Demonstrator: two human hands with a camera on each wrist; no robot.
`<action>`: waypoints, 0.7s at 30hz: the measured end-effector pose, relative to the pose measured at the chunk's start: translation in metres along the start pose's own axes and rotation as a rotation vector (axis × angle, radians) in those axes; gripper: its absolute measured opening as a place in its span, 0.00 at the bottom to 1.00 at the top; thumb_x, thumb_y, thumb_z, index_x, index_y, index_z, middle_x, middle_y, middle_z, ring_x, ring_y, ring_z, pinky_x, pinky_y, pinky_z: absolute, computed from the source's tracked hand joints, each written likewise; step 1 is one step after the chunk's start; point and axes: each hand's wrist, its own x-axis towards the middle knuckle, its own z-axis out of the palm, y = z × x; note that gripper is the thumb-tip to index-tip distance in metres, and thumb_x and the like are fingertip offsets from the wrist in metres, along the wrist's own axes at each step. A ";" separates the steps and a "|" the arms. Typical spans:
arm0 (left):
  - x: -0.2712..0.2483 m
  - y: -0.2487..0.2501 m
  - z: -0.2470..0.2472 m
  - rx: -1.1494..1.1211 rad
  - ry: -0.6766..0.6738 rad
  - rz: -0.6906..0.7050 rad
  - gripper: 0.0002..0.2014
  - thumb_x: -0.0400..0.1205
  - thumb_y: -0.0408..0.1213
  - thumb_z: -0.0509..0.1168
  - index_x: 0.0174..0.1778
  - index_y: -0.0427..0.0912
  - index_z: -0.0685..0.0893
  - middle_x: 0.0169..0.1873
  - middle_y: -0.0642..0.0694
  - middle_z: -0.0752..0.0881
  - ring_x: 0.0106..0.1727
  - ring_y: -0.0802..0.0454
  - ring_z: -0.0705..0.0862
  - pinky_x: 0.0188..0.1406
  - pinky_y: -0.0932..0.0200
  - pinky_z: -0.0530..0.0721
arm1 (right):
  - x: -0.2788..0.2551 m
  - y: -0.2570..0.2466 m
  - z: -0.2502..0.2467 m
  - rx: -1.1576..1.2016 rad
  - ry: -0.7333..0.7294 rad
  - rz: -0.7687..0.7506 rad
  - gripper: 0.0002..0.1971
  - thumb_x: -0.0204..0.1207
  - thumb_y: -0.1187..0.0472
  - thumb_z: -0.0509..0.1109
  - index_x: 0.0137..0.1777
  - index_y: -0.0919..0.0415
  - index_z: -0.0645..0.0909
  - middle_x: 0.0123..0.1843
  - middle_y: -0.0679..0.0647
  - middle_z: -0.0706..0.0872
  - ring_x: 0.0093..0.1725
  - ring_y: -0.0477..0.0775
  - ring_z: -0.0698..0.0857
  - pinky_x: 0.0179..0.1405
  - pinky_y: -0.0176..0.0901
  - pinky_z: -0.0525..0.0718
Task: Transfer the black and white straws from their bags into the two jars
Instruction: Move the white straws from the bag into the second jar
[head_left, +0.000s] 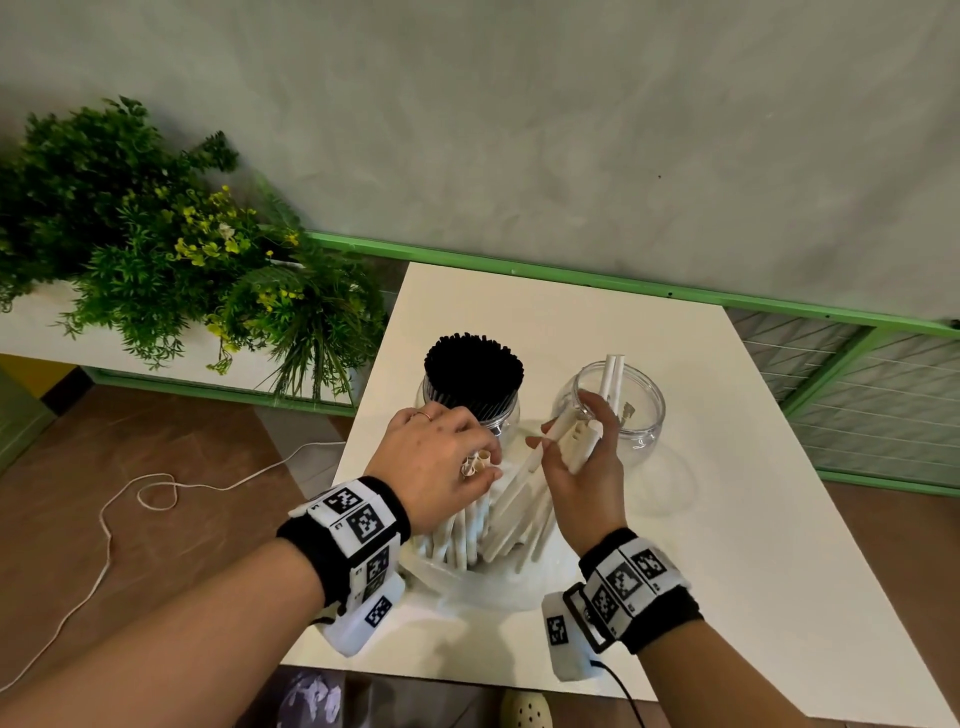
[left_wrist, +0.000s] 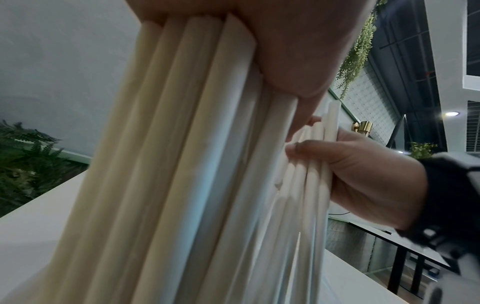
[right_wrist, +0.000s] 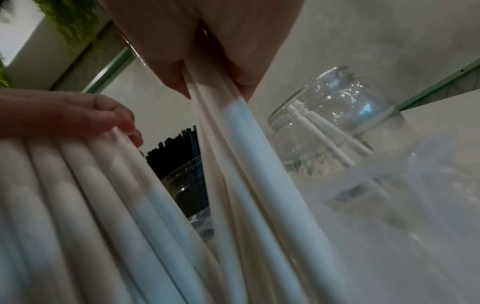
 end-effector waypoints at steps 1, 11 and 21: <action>0.000 0.000 0.001 0.004 -0.001 0.000 0.16 0.76 0.62 0.53 0.49 0.62 0.81 0.49 0.62 0.79 0.53 0.54 0.77 0.56 0.51 0.72 | 0.002 -0.002 0.000 0.023 -0.011 -0.024 0.27 0.79 0.75 0.63 0.71 0.48 0.64 0.61 0.63 0.82 0.48 0.36 0.88 0.44 0.22 0.78; 0.003 0.000 0.005 -0.008 0.044 0.010 0.18 0.75 0.63 0.51 0.47 0.62 0.82 0.46 0.62 0.81 0.50 0.54 0.79 0.52 0.51 0.74 | 0.045 -0.063 -0.041 0.194 0.131 -0.266 0.26 0.79 0.80 0.56 0.66 0.51 0.62 0.49 0.62 0.77 0.49 0.62 0.90 0.51 0.53 0.87; 0.011 0.004 0.006 -0.010 0.077 -0.011 0.11 0.75 0.59 0.56 0.44 0.64 0.81 0.43 0.63 0.81 0.47 0.55 0.79 0.50 0.52 0.76 | 0.119 -0.084 -0.090 0.222 0.437 -0.470 0.25 0.76 0.78 0.55 0.68 0.56 0.57 0.47 0.48 0.78 0.49 0.67 0.88 0.56 0.63 0.84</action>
